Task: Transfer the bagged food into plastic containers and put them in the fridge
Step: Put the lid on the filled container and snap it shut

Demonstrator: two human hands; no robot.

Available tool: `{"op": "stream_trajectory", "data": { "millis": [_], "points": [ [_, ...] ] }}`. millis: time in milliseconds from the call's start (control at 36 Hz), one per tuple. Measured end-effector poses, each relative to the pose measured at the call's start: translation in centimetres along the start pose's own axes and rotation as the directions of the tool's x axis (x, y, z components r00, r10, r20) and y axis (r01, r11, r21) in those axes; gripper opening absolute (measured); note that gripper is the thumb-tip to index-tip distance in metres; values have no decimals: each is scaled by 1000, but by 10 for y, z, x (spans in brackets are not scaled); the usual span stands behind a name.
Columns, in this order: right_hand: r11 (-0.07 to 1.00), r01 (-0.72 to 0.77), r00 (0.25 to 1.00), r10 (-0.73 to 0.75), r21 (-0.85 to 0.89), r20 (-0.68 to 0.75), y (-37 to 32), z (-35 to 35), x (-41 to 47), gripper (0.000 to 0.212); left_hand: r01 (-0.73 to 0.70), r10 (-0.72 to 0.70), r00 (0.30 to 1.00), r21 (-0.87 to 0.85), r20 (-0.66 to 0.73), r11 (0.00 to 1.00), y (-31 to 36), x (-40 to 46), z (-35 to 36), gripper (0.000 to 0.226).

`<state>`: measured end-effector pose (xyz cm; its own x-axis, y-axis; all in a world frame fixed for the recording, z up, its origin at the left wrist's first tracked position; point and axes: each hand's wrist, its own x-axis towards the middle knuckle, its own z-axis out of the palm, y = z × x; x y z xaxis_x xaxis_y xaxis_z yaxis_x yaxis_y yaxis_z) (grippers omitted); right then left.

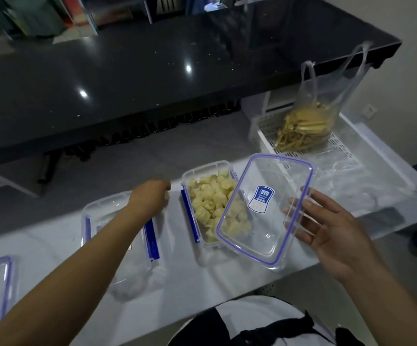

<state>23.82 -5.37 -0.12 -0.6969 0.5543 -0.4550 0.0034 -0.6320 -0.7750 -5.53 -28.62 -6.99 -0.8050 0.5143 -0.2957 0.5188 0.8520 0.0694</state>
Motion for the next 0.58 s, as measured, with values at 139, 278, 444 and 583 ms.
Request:
{"op": "stream_trajectory", "data": {
  "millis": [139,278,444,583],
  "points": [
    [1000,-9,999,9,17,-41,2,-9,1,41,-151,77,972,-340,-221,928,21,-12,-28,36],
    [999,-26,999,27,23,-35,2,-8,3,37,-257,205,963,-364,-176,895,62,-12,-39,49],
    [997,-73,995,70,40,70,-11,-5,12,34,5,221,972,-941,84,339,95,-33,-47,49],
    [986,-136,980,148,-93,133,-18,4,20,42,251,503,840,-968,206,-21,85,-65,-50,44]
  ]
}}
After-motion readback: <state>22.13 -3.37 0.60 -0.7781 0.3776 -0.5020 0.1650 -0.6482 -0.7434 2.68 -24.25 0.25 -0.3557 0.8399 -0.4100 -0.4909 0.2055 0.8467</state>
